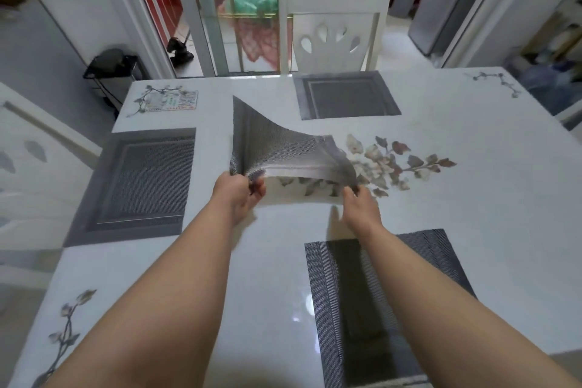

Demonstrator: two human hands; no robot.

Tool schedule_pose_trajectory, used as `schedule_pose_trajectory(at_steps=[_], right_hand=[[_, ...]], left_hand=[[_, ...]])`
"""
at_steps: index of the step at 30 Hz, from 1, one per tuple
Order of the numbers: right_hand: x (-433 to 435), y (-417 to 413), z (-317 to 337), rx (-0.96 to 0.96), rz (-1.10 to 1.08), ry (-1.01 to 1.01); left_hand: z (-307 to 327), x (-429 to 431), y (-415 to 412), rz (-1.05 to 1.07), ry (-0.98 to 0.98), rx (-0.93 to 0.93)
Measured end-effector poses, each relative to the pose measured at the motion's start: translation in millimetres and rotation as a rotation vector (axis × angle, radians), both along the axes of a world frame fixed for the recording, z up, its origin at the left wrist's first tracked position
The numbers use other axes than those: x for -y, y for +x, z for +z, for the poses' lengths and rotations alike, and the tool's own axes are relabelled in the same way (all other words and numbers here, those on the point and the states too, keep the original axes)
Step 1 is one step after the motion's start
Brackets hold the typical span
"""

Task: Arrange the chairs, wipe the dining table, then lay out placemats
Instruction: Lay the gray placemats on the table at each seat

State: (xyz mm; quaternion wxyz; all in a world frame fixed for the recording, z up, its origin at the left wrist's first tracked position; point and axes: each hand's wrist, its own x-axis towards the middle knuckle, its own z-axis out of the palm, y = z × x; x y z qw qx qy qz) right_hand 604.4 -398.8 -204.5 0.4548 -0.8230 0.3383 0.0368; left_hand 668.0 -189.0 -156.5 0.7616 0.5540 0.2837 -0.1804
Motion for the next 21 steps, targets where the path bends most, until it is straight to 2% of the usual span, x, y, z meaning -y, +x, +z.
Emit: schedule_pose_trajectory(at_steps=[5, 7, 13, 17, 21], right_hand=[[-1, -1, 23, 0.182, -0.259, 0.211], [3, -5, 30, 0.188, -0.283, 0.238], [22, -39, 54, 0.100, -0.127, -0.056], [39, -72, 68, 0.080, -0.034, -0.251], [64, -110, 78, 0.082, -0.028, -0.318]], left_hand=[[12, -14, -14, -0.190, 0.157, 0.022], [15, -17, -21, -0.248, 0.199, 0.046], [15, -14, -39, -0.303, 0.414, 0.137], [-18, -4, -44, -0.338, 0.599, 0.127], [22, 38, -96, -0.296, 0.642, 0.120]])
